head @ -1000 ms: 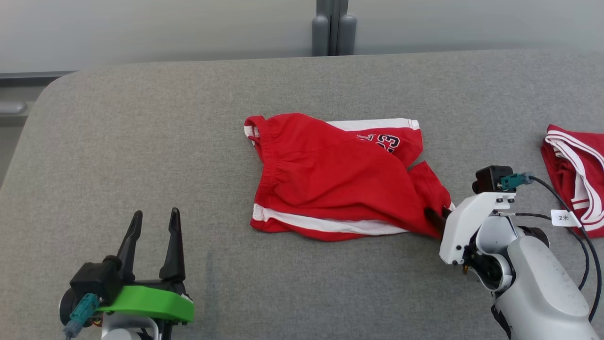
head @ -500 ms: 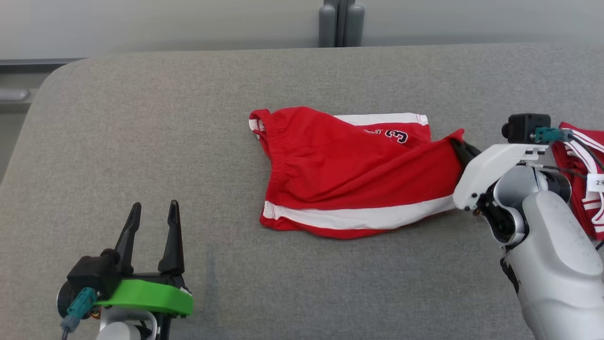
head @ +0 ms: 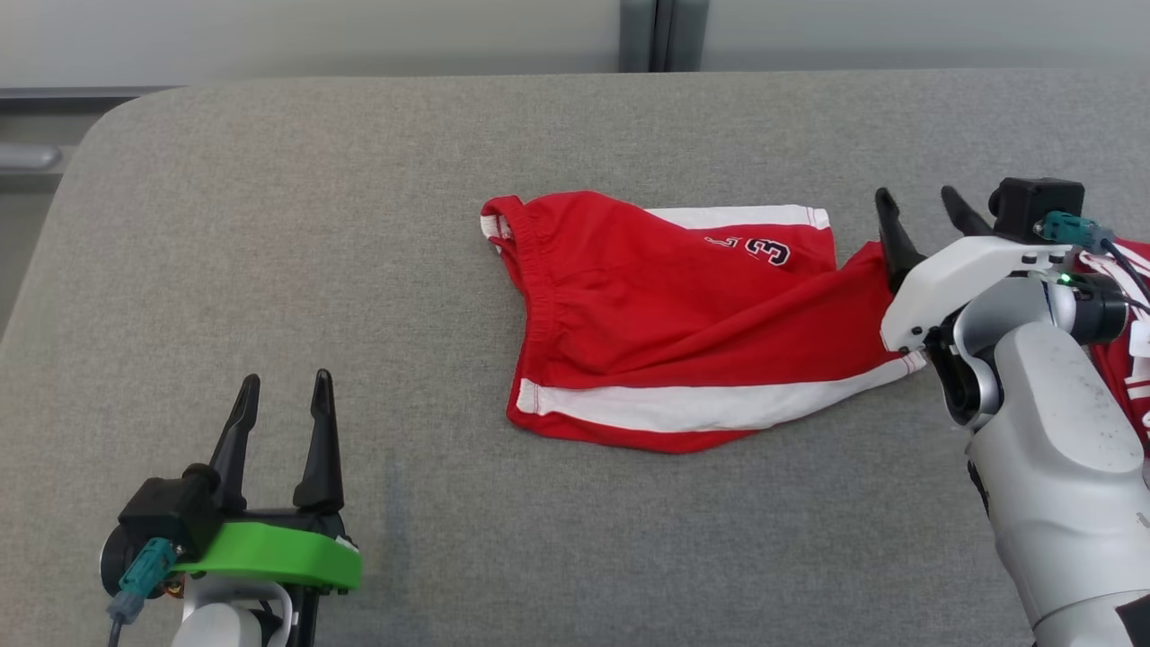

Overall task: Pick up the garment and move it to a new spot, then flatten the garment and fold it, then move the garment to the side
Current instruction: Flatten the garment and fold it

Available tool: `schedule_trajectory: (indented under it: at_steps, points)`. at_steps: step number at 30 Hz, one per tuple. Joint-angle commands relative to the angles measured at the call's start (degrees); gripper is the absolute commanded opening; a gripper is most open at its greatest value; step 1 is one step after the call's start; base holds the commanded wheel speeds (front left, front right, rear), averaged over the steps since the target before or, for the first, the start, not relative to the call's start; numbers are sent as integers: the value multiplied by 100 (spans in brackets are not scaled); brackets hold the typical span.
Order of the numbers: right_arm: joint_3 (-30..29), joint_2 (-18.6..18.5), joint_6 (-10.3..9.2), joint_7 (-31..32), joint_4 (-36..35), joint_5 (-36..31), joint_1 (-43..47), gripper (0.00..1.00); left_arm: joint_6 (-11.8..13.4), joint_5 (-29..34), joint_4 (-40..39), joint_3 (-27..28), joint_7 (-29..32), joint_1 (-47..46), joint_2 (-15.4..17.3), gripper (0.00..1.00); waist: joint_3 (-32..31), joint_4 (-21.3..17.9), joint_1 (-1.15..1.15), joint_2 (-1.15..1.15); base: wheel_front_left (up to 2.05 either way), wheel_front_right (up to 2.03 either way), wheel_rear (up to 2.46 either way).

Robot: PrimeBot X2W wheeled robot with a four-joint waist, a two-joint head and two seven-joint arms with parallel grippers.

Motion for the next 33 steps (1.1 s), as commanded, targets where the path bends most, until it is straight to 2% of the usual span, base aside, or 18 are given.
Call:
schedule_trajectory:
  at_steps: [1,7,14,24,33]
  points:
    - [10,-55,-7,-236,-63,-101,-28,100,-8,16,9,36,-13,-33,16,100,-70,-62,0,0,0,0,0]
    - [220,-196,-7,-1046,-504,-411,483,100,-8,27,15,80,-13,105,-5,100,-272,-251,0,0,0,0,0]
    - [400,-184,-7,-1373,-1293,-361,1373,100,-8,72,21,225,-13,253,-52,100,-455,-509,0,0,0,0,0]
    - [441,-15,-8,-1417,-2351,-323,2439,100,-8,104,150,319,-13,398,-116,100,-755,-639,0,0,0,0,0]
    - [339,152,-8,-1238,-2765,-416,2986,100,-8,135,222,325,-13,533,-96,100,-975,-656,0,0,0,0,0]
